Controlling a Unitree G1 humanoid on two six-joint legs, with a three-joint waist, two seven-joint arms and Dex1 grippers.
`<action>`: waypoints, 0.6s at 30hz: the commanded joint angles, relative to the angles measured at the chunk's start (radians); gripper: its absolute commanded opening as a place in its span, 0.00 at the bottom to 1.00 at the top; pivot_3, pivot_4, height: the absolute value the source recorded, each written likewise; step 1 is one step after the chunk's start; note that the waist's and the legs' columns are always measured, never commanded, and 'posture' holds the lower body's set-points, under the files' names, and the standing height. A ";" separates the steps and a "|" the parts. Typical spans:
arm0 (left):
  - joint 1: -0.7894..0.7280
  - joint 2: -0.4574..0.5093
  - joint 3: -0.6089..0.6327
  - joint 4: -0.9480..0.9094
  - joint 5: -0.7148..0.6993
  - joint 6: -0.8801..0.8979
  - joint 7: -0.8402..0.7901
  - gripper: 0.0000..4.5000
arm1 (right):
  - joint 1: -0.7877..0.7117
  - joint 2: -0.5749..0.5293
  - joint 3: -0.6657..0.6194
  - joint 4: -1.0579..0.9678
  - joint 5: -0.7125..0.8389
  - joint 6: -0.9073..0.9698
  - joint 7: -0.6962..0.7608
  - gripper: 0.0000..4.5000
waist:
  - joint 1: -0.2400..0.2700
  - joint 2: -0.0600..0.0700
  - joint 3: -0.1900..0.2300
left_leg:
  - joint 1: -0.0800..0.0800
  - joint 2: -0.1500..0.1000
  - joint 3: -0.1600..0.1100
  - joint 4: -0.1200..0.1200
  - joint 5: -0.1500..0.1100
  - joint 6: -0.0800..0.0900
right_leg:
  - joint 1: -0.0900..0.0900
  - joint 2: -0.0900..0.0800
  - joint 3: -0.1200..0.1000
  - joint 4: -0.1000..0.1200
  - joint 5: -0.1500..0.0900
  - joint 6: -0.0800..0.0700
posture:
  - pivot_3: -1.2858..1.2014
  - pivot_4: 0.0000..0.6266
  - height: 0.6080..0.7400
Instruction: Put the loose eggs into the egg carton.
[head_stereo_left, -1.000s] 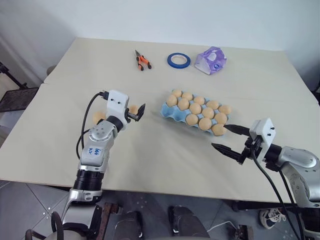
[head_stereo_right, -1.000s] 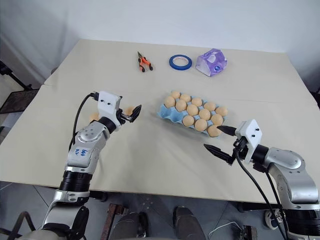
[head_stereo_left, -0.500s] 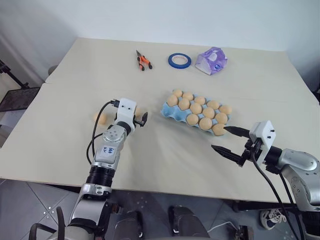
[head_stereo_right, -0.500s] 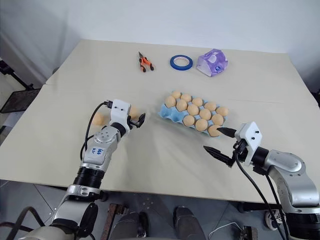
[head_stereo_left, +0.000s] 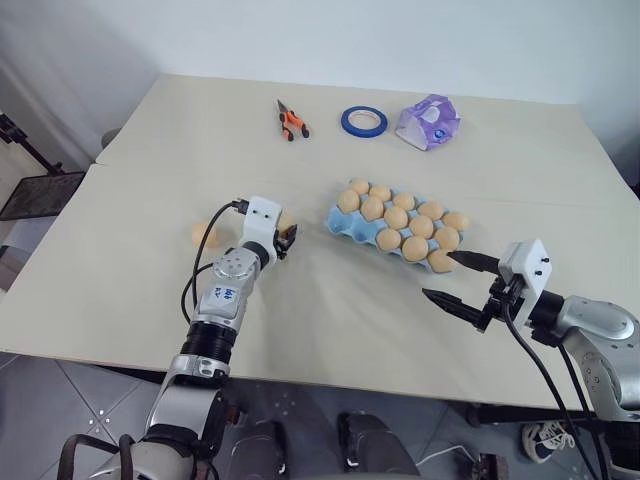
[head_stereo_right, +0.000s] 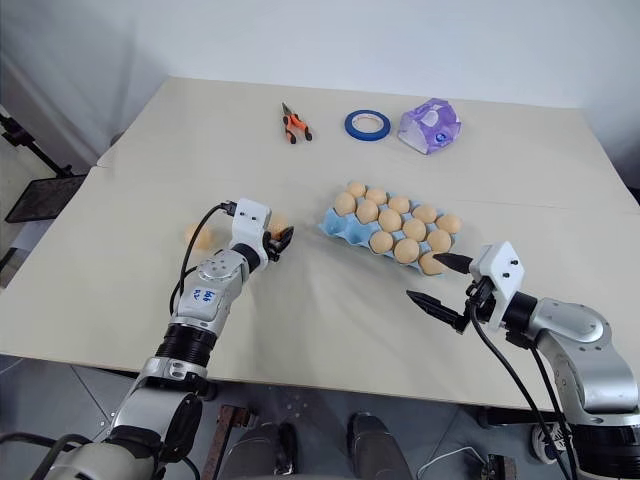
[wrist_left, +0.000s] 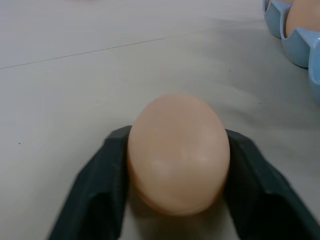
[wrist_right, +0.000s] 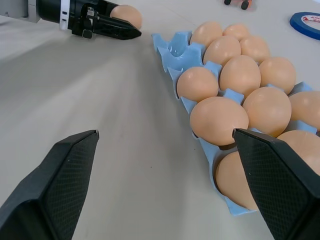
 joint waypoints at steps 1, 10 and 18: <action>-0.022 0.021 -0.003 -0.032 0.009 -0.019 -0.024 0.38 | 0.010 -0.010 -0.034 -0.034 0.012 0.000 -0.007 1.00 | -0.001 0.000 0.000 | 0.000 0.000 0.000 0.000 0.000 0.000 | 0.000 0.000 0.000 0.000 0.000 0.000 | 0.52 0.24 1.00; -0.055 0.170 0.003 -0.201 -0.094 -0.013 -0.325 0.38 | 0.032 -0.008 -0.050 -0.044 0.016 -0.006 -0.023 1.00 | -0.001 0.000 0.000 | 0.000 0.000 0.001 -0.001 0.000 -0.002 | -0.001 0.000 0.000 0.001 0.000 -0.001 | 0.52 0.24 1.00; -0.221 0.122 -0.052 -0.113 -0.207 0.008 -0.613 0.38 | 0.019 0.005 -0.039 -0.035 0.009 -0.014 -0.034 1.00 | 0.001 0.000 0.000 | -0.001 -0.001 0.003 0.002 0.000 0.000 | -0.001 -0.001 -0.002 0.002 0.000 0.000 | 0.52 0.24 1.00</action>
